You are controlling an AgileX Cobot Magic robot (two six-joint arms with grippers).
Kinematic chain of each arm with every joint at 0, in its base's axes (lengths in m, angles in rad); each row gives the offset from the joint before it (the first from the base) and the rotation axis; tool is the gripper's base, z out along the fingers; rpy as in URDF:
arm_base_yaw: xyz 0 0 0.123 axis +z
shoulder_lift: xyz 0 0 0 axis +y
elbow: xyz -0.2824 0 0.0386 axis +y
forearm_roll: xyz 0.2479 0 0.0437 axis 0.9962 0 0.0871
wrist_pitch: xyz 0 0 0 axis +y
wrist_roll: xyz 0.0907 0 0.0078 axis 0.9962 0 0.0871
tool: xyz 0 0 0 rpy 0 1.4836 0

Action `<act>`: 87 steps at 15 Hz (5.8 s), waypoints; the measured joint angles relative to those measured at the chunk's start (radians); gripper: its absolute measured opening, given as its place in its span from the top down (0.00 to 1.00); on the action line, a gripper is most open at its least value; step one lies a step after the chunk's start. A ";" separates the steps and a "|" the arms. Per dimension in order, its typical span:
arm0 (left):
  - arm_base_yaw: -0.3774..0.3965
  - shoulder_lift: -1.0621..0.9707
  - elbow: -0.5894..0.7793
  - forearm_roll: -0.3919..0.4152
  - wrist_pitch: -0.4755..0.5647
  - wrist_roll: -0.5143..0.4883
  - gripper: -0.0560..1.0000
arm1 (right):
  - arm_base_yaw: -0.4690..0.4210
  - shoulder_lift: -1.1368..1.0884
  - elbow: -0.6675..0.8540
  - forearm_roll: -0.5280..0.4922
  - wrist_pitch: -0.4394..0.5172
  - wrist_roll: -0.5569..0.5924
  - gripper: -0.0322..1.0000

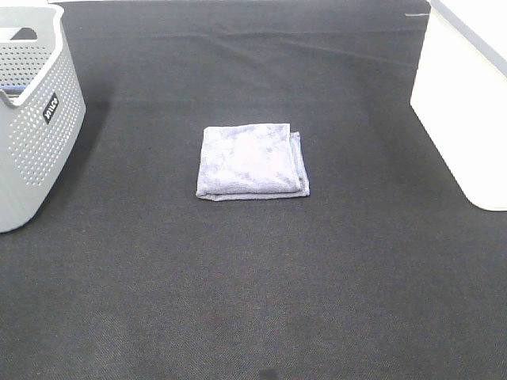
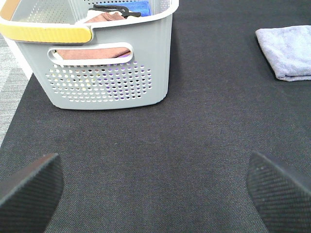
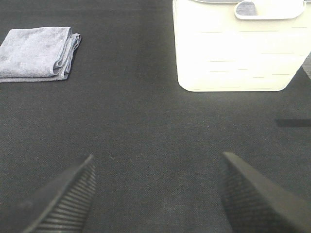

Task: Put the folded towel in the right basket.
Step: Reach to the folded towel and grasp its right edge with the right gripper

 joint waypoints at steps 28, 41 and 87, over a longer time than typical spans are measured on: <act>0.000 0.000 0.000 0.000 0.000 0.000 0.02 | 0.000 0.000 0.000 0.000 0.000 0.000 0.31; 0.000 0.000 0.000 0.000 0.000 0.000 0.02 | 0.000 0.000 0.000 0.000 0.000 0.000 0.31; 0.000 0.000 0.000 0.000 0.000 0.000 0.02 | 0.075 1.856 -1.457 0.205 0.004 -0.151 0.31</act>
